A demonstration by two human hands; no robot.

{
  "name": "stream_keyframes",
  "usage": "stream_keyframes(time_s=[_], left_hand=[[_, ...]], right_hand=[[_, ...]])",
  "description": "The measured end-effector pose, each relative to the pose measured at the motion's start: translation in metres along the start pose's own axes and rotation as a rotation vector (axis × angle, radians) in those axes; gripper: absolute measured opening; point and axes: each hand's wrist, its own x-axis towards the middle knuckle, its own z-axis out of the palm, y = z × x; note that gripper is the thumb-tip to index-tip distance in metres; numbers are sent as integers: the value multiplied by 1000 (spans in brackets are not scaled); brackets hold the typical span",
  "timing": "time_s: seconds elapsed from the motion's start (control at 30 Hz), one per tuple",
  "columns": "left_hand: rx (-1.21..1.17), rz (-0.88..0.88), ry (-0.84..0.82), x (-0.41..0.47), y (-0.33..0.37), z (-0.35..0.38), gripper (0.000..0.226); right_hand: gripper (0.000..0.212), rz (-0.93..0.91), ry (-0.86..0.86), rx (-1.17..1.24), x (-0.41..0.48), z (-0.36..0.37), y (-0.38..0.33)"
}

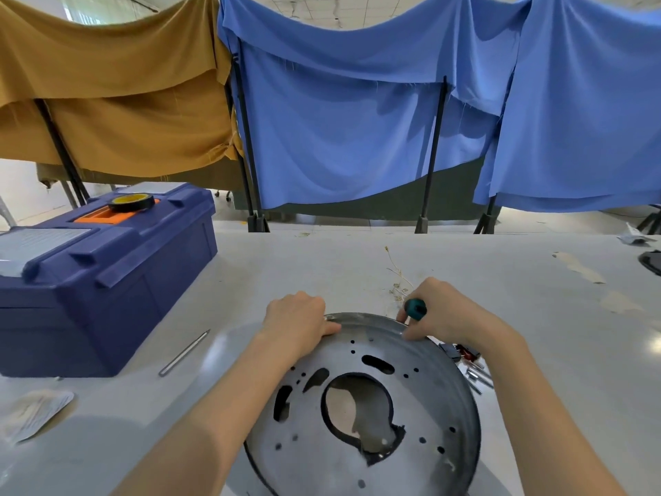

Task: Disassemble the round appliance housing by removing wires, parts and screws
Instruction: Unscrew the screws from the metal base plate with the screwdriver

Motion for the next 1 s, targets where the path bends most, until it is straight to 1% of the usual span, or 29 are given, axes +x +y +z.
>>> stream_keyframes(time_s=[0.07,0.1,0.13,0.2,0.27,0.33,0.43,0.47,0.5,0.57,0.67,0.73,0.83,1.0], left_hand=[[118,-30,-34,-1,0,-2,49],[119,-26,-49,-2,-1,-2,50],[67,-4,-66,-3,-2,0,49],[-170,82,-97,-5,-4,4,52],[-377,162,-97,-8,-2,8,51],[-408,182,-85,-8,0,11,43],[-329,129,-57,-5,1,9,32],[-284,111,-39,-3,2,7,32],[-252,94,-22,-2,2,6,34],[-253,74,-18,1,4,5,41],[-430,75,-83,-1,4,12,49],[-537,110,-98,-2,3,16,50],[-653,133,-87,-1,2,18,48],[-608,160,-43,0,3,21,49]], right_hand=[[10,-55,46,18,3,9,-5],[9,-67,73,4,4,12,-6],[12,-65,101,-6,5,14,-6],[19,-54,163,12,6,12,-4],[18,-72,292,62,5,5,-4],[21,-132,523,244,2,-3,-6],[21,-319,930,735,-5,-12,-20],[23,-371,1010,874,-7,-15,-24],[27,-396,1038,976,-9,-16,-27],[39,-365,986,1074,-9,-14,-30],[52,-213,843,1054,-7,-4,-29],[51,-142,764,1001,-3,5,-27],[41,-99,718,941,1,15,-28],[41,-88,649,847,3,21,-30]])
